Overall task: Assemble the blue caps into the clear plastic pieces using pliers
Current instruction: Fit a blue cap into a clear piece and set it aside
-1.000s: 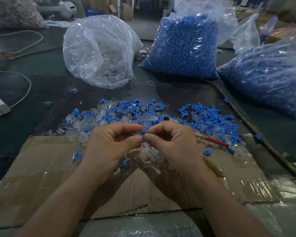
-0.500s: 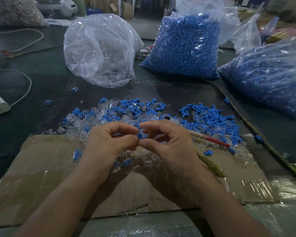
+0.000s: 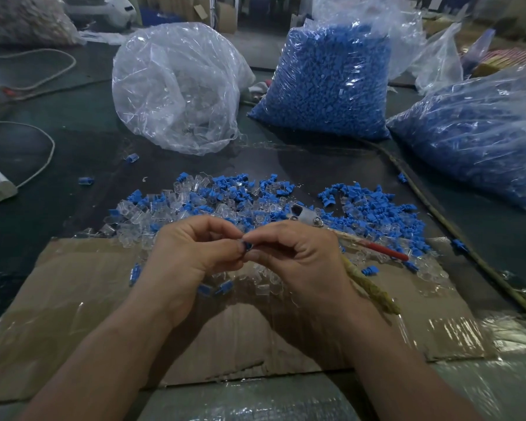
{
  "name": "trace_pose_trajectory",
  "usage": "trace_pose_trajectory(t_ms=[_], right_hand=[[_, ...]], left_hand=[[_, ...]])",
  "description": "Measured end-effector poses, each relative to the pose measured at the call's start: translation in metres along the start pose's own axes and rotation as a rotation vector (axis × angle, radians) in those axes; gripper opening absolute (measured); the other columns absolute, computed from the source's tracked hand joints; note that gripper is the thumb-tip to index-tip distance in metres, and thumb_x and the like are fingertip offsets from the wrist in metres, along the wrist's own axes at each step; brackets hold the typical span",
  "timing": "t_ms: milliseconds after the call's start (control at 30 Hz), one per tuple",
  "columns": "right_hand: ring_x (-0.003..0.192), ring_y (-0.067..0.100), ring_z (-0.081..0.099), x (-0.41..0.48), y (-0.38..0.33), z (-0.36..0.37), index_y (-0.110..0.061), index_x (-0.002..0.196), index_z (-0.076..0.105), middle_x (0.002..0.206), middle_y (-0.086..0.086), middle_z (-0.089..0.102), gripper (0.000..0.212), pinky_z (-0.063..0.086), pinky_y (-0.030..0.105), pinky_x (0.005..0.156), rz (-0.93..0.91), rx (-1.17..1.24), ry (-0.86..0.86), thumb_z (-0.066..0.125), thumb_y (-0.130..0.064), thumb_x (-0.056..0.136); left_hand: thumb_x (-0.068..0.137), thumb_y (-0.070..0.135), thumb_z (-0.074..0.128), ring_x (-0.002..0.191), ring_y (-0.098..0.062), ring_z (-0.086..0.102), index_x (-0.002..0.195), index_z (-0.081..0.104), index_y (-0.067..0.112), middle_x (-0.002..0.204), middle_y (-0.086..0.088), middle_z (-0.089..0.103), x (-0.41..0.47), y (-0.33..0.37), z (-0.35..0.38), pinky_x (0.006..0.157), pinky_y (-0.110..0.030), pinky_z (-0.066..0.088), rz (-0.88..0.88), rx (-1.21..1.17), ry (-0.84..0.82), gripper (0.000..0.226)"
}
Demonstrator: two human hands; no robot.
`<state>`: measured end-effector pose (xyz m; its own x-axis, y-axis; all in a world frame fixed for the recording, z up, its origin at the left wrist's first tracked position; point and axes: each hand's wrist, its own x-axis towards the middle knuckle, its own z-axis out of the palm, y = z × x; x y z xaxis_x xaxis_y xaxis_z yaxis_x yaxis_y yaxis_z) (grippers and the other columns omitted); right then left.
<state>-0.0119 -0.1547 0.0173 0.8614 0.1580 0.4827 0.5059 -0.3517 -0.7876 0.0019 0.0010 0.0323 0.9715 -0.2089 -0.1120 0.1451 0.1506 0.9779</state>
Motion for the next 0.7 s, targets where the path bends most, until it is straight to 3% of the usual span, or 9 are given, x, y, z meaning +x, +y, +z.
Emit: trace_pose_trajectory(t_ms=[267,400,567,700], right_hand=[[0.079,-0.001,0.063,-0.0013,0.0021,0.0022,-0.007,0.095,0.071,0.084,-0.011,0.065,0.023,0.051,0.015,0.073,-0.030,-0.035,0.040,0.071,-0.009,0.072],[0.078,0.004,0.065,-0.0021,0.0020,0.0027,-0.007,0.095,0.071,0.084,-0.005,0.068,0.022,0.053,0.018,0.072,-0.017,-0.030,0.044,0.071,-0.009,0.072],[0.082,0.006,0.066,-0.0023,-0.0018,0.0021,-0.020,0.107,0.062,0.087,-0.009,0.067,0.037,0.055,0.023,0.075,0.084,0.069,-0.016,0.072,-0.008,0.073],[0.079,0.009,0.065,-0.0004,-0.0030,0.0013,-0.019,0.104,0.065,0.084,-0.009,0.065,0.033,0.055,0.028,0.073,0.056,-0.005,-0.025,0.072,-0.008,0.074]], left_hand=[[0.051,0.006,0.068,0.056,-0.016,0.066,0.059,0.071,0.012,0.065,-0.010,0.069,0.0004,-0.0021,-0.0002,0.050,-0.016,0.051,-0.046,-0.035,0.017,0.010],[0.053,0.008,0.068,0.058,-0.019,0.068,0.061,0.073,0.016,0.067,-0.011,0.070,0.0016,-0.0042,-0.0022,0.052,-0.017,0.051,-0.057,-0.006,0.027,0.013],[0.051,0.011,0.069,0.050,-0.015,0.064,0.060,0.072,0.015,0.059,-0.010,0.067,0.0008,-0.0016,-0.0036,0.044,-0.016,0.048,-0.072,0.032,0.036,0.010],[0.050,0.008,0.067,0.047,-0.014,0.062,0.057,0.071,0.010,0.057,-0.009,0.066,-0.0004,0.0018,-0.0016,0.043,-0.017,0.049,-0.111,0.029,0.032,0.008]])
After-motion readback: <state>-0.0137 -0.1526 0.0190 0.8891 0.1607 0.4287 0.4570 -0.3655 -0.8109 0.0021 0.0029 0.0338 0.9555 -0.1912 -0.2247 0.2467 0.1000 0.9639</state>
